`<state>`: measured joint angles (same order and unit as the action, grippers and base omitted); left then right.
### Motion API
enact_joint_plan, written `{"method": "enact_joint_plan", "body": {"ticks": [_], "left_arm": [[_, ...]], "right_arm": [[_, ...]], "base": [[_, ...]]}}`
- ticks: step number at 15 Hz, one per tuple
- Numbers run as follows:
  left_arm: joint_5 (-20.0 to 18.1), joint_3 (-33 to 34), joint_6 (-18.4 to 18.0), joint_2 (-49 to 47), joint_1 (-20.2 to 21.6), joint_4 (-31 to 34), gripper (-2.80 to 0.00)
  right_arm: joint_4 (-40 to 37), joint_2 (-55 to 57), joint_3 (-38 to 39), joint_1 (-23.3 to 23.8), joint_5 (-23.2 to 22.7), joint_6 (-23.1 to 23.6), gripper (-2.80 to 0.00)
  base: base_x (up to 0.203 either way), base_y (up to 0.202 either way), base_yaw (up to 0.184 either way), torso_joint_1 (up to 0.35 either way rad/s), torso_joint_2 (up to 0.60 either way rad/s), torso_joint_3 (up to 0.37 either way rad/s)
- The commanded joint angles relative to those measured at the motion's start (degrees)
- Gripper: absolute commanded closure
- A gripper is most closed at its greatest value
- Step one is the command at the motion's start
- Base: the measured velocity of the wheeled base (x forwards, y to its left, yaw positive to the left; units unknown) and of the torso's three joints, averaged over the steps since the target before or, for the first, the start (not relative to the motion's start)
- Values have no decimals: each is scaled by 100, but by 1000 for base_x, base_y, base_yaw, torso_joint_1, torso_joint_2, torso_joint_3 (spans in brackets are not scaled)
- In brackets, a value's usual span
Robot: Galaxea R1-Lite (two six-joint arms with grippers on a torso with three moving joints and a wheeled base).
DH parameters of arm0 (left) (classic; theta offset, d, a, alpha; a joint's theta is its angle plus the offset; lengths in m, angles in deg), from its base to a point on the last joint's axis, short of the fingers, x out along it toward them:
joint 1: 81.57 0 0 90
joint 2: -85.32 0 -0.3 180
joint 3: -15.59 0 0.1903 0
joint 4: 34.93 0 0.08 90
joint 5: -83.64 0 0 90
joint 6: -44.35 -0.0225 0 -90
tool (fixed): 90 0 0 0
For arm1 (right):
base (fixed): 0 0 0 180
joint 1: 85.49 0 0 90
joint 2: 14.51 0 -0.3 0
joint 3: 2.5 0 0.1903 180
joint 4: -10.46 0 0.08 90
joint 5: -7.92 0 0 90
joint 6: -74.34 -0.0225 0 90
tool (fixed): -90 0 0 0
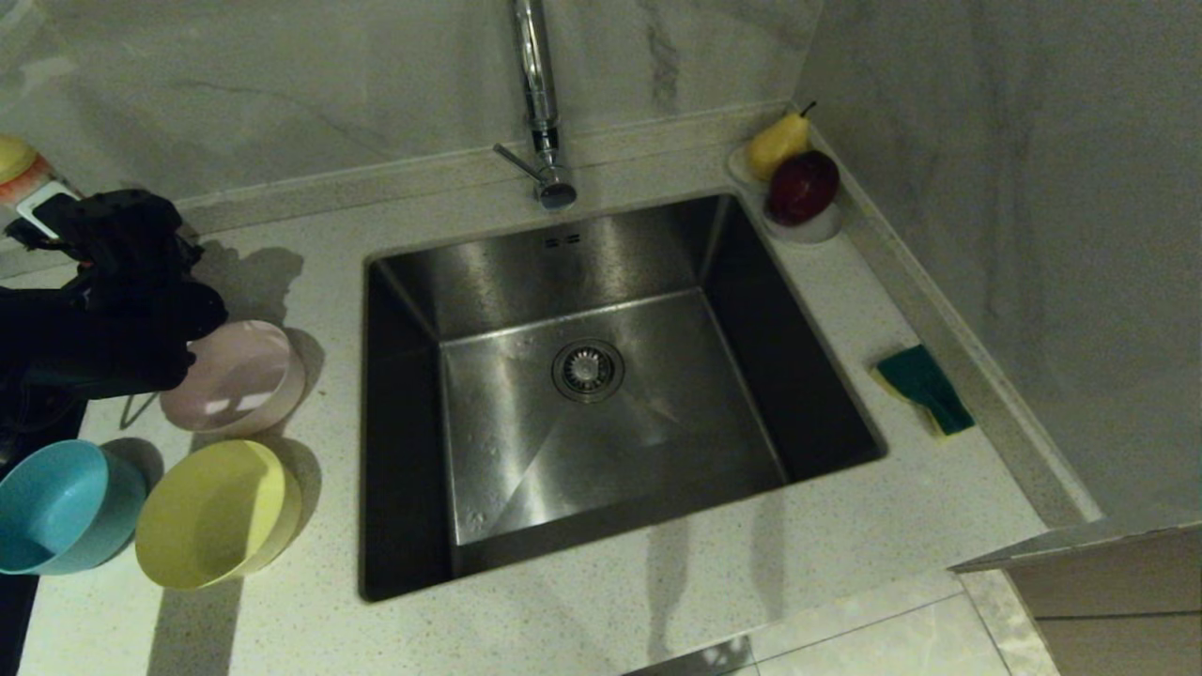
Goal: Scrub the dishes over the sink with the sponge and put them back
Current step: Place the dish soap on the table
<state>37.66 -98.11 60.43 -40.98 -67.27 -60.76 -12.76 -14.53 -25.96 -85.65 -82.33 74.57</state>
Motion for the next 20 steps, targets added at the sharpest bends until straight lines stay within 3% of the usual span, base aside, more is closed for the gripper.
{"method": "enact_joint_plan", "body": {"ticks": [1,8,9,15,20], "left_arm": [[28,-116,-35,-88,3,-29,0],[28,-125,-53,-88,3,-12,0],[28,-117,-81,-88,3,-12,-280],[42,-63,-114,159,-6,12,-280],[16,-55,-92,1077,2,381,-280]], "right_arm": [[3,2,1,-2,-2,3,0],[3,2,1,-2,-2,3,0],[3,2,1,-2,-2,3,0],[3,2,1,-2,-2,3,0],[3,2,1,-2,-2,3,0]], "base": [[0,0,0,0,0,0],[0,0,0,0,0,0],[0,0,0,0,0,0],[0,0,0,0,0,0],[0,0,0,0,0,0]]}}
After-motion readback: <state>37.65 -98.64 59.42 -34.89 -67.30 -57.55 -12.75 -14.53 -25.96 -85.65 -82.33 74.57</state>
